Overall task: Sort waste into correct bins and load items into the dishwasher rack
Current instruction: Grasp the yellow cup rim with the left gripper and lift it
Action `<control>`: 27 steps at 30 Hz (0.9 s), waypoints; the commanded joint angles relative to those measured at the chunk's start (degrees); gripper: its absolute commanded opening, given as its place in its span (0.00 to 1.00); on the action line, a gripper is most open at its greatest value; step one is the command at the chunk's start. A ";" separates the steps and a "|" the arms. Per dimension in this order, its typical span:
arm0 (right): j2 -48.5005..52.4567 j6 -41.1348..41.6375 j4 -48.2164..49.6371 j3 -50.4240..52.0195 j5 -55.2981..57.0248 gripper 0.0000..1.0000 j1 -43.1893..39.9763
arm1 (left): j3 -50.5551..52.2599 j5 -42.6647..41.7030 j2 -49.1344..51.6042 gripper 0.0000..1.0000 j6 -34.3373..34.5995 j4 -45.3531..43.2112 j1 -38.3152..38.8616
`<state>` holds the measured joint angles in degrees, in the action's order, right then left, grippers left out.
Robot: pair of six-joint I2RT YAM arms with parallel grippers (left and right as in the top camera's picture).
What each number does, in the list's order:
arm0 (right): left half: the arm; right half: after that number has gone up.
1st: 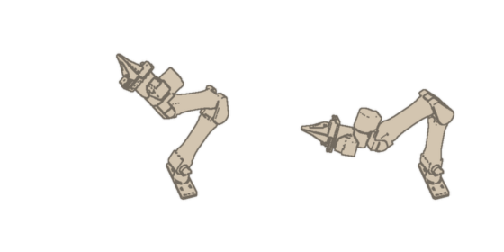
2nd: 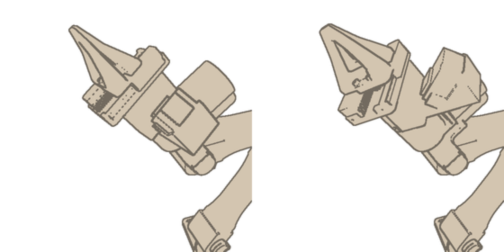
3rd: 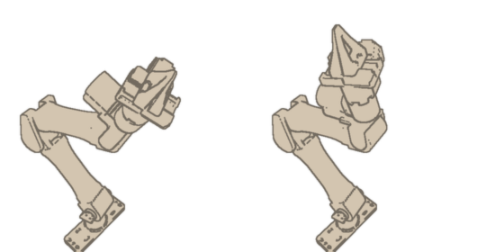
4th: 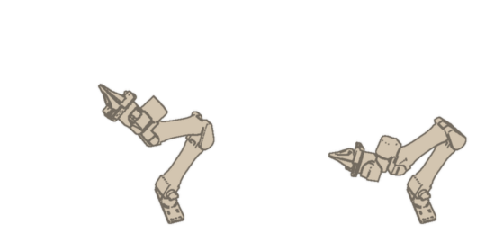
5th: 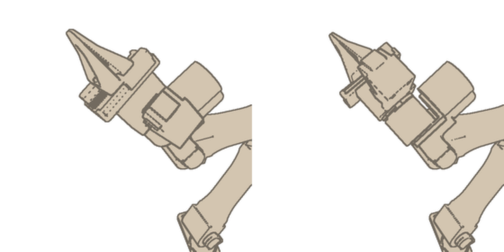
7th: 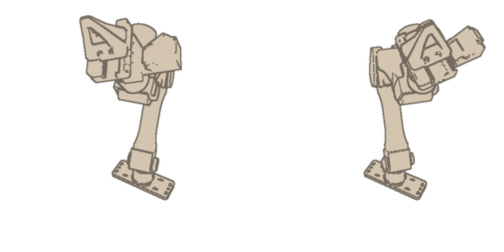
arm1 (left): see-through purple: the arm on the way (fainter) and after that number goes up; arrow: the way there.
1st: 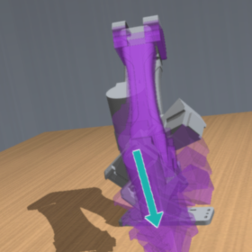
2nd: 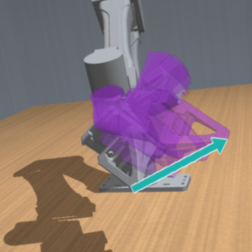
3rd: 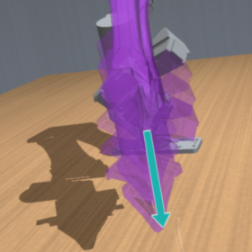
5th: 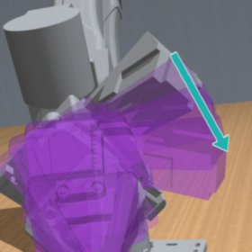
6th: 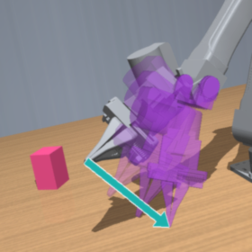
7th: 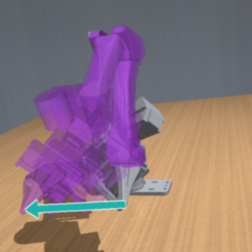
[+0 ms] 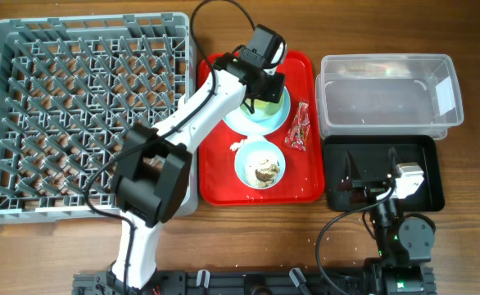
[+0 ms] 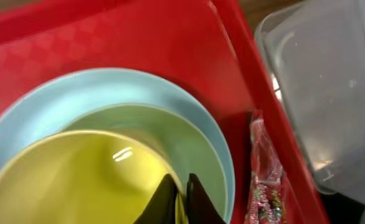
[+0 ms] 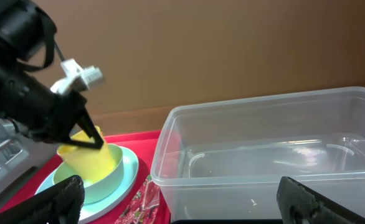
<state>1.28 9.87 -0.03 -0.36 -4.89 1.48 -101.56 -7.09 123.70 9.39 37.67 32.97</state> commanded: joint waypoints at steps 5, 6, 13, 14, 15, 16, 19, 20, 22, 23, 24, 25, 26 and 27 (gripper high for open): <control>-0.31 0.70 0.17 0.07 0.13 1.00 0.02 | -0.90 -1.44 -21.24 0.04 3.87 0.92 -2.32; -0.31 0.70 0.17 0.07 0.13 1.00 0.02 | -0.90 -4.35 -24.83 0.04 4.59 1.44 -4.37; -0.31 0.72 0.17 0.07 0.13 1.00 0.00 | -0.87 -43.04 -25.62 0.04 4.55 11.45 -29.83; -0.31 0.72 0.17 0.07 0.13 1.00 0.02 | -0.87 -50.77 -22.69 0.04 4.57 11.41 -33.22; -0.31 0.72 0.17 0.07 0.13 1.00 0.02 | -0.87 -58.64 -19.28 0.04 4.55 11.08 -35.98; -0.31 0.72 0.17 0.07 0.13 1.00 0.00 | -0.87 -63.45 -16.39 0.04 4.55 10.99 -37.70; -0.31 0.72 0.17 0.07 0.13 1.00 0.02 | -0.87 -71.52 -6.64 0.04 4.55 10.45 -40.70; -0.31 0.70 0.17 0.07 0.13 1.00 0.02 | -0.87 -74.38 -3.06 0.04 4.55 8.98 -41.48; -0.31 0.68 0.17 0.07 0.15 1.00 0.00 | -0.87 -79.71 1.36 0.04 4.57 5.35 -42.75; -0.31 0.70 0.17 0.07 0.13 1.00 0.02 | -0.87 -80.50 2.89 0.04 4.59 4.02 -43.23; -0.31 0.70 0.17 0.07 0.13 1.00 0.02 | -0.87 -80.28 4.74 0.04 4.55 3.23 -43.67; -0.31 0.70 0.17 0.07 0.13 1.00 0.00 | -0.87 -80.15 5.92 0.04 4.52 3.23 -43.87; -0.31 0.70 0.17 0.07 0.13 1.00 0.02 | -0.85 -78.47 6.51 0.04 4.52 3.23 -43.98; -0.31 0.70 0.17 0.07 0.13 1.00 0.02 | -0.76 -75.43 6.71 0.04 4.55 3.26 -43.98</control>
<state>1.28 9.87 -0.03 -0.36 -4.89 1.48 -102.35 -83.31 129.05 14.09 41.08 -10.52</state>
